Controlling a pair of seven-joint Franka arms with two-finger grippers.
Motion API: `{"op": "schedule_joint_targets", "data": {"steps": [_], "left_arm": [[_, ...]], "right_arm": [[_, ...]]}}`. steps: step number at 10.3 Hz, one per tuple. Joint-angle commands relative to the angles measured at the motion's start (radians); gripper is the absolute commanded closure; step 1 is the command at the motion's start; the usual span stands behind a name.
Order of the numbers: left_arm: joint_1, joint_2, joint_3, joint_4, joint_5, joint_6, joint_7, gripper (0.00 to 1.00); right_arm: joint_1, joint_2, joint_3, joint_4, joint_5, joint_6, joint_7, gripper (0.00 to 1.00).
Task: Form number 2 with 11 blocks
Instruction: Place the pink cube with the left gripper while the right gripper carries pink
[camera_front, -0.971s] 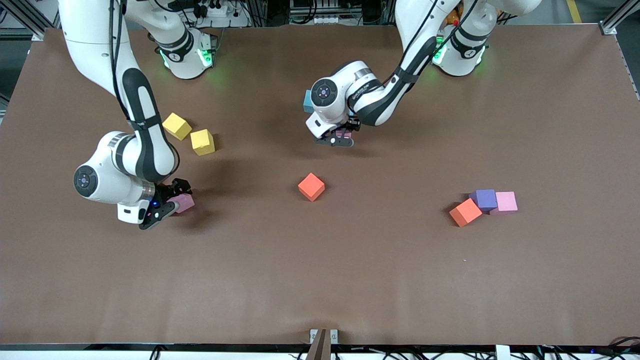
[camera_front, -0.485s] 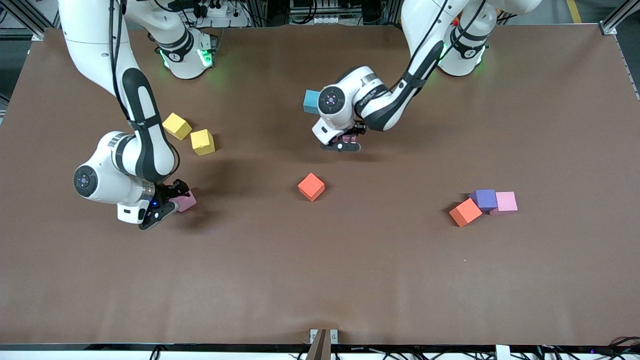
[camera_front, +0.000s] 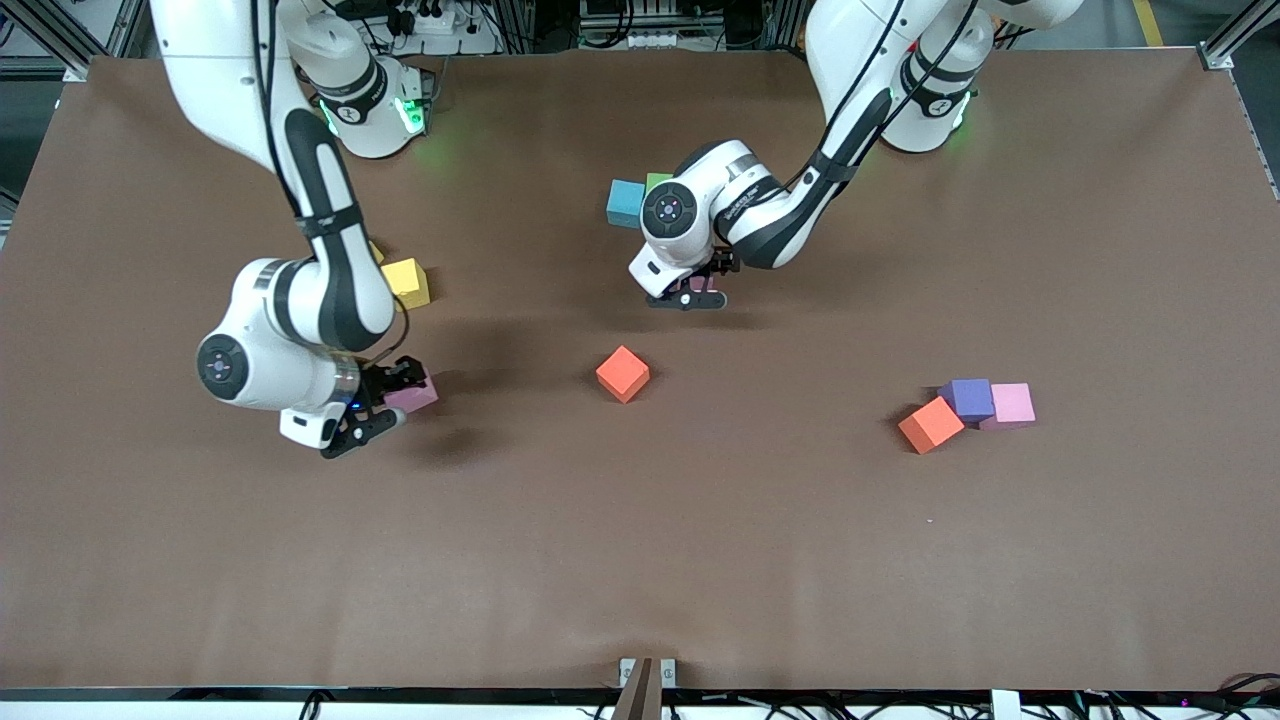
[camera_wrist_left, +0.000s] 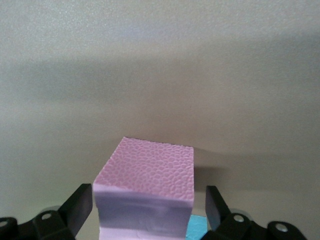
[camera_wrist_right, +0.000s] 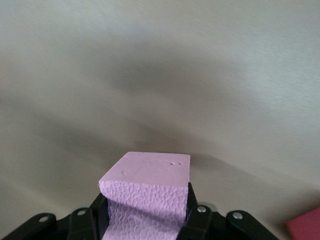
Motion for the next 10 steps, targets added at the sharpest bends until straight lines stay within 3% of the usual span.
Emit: {"op": "schedule_joint_targets", "data": {"steps": [1,5,8,10], "left_arm": [[-0.002,-0.002,-0.001,0.006,-0.017,0.002,-0.016,0.0],[-0.013,-0.001,-0.003,0.027,-0.031,0.002,-0.016,0.0],[-0.013,-0.001,-0.021,0.034,-0.046,0.002,-0.017,0.0],[-0.01,-0.008,-0.023,0.037,-0.048,0.002,-0.016,0.0]], "right_arm": [[0.041,-0.044,-0.006,-0.013,0.009,-0.045,0.107,0.82],[0.118,-0.081,-0.003,-0.013,-0.011,-0.107,-0.081,0.82],[0.147,-0.086,-0.003,-0.013,-0.053,-0.079,-0.418,0.82],[0.158,-0.081,-0.001,-0.017,-0.07,-0.007,-0.695,0.92]]}}
